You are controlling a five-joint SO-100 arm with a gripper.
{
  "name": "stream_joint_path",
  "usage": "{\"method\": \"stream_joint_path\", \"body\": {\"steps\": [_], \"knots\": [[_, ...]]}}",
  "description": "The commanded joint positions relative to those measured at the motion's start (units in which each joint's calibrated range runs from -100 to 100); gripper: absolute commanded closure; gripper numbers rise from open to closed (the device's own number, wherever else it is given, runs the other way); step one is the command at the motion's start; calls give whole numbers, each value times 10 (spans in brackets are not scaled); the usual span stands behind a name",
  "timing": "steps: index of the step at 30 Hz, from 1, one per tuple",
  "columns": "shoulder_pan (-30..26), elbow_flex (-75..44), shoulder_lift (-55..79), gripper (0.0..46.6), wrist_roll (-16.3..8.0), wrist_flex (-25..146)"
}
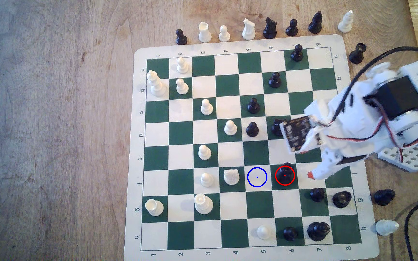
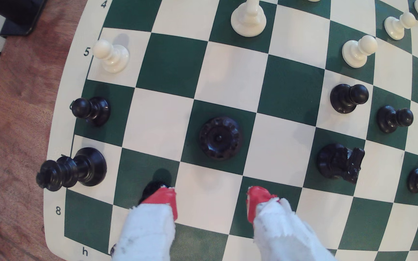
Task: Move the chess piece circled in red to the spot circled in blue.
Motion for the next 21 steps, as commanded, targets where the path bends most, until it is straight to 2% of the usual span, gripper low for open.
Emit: {"method": "stream_joint_path", "body": {"steps": [1,6,21], "knots": [[-2,-14,33,317,1,-27],[-2,-14,78,330,3,-57],[4,-41,168,317,3,-126]]}}
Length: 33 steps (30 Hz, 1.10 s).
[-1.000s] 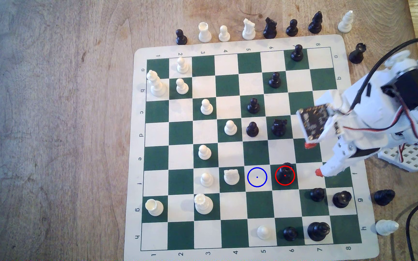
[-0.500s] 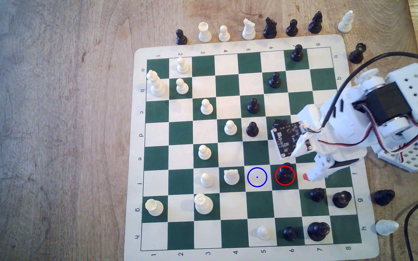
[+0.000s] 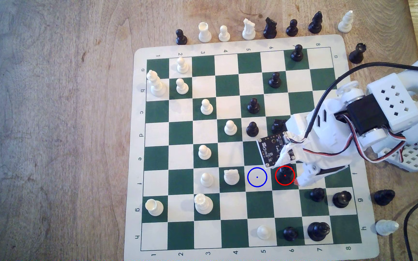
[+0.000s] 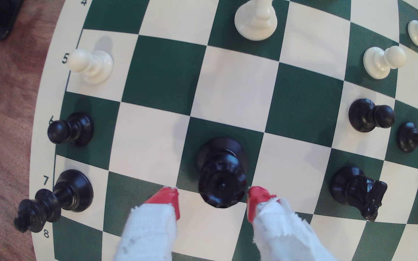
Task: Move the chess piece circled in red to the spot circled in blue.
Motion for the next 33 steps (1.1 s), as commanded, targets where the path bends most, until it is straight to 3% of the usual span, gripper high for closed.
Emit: {"method": "stream_joint_path", "body": {"steps": [1,15,27,33], "knots": [[4,-47,12,317,2,-16],[7,-91,51,321,4,-33],[-7,-89,52,448,6,-18],[-5,-111,17,458,5,24]]}}
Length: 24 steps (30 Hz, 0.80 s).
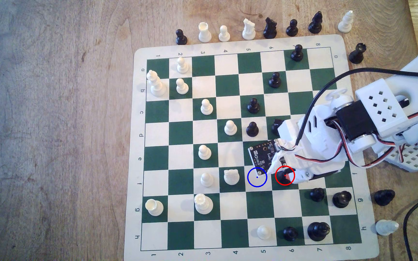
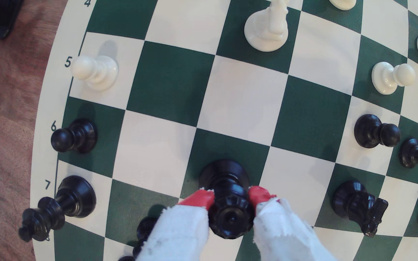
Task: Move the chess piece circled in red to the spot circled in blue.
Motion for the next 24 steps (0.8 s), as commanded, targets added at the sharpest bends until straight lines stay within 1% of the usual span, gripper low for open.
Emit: {"method": "stream_joint_path", "body": {"steps": [1,7,11,18,24], "knots": [[3,-77,-50,459,-2,34],[22,-133,-72,461,0,74],[21,-156,-35,461,0,52],[16,-210,92,461,2,-6],[17,-253,153,461,3,-21]]}}
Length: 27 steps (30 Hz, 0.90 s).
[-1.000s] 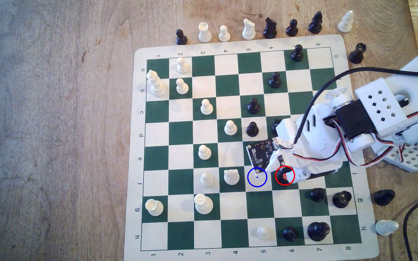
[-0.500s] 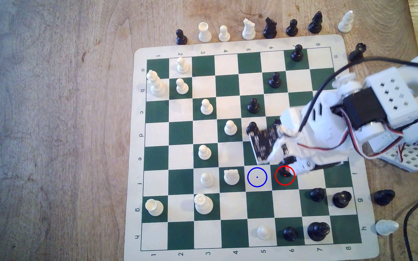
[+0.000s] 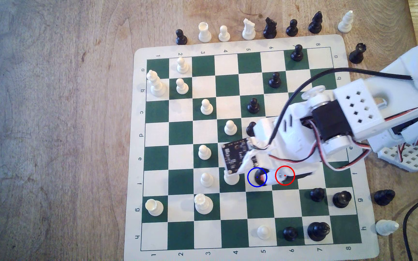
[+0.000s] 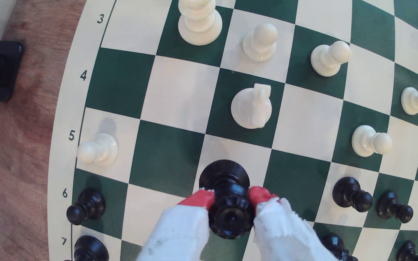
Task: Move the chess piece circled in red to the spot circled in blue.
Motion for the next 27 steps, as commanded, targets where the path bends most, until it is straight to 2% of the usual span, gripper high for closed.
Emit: {"method": "stream_joint_path", "body": {"steps": [1,27], "knots": [[-2,-83,26,461,1,-13],[12,-72,81,455,11,-29]]}}
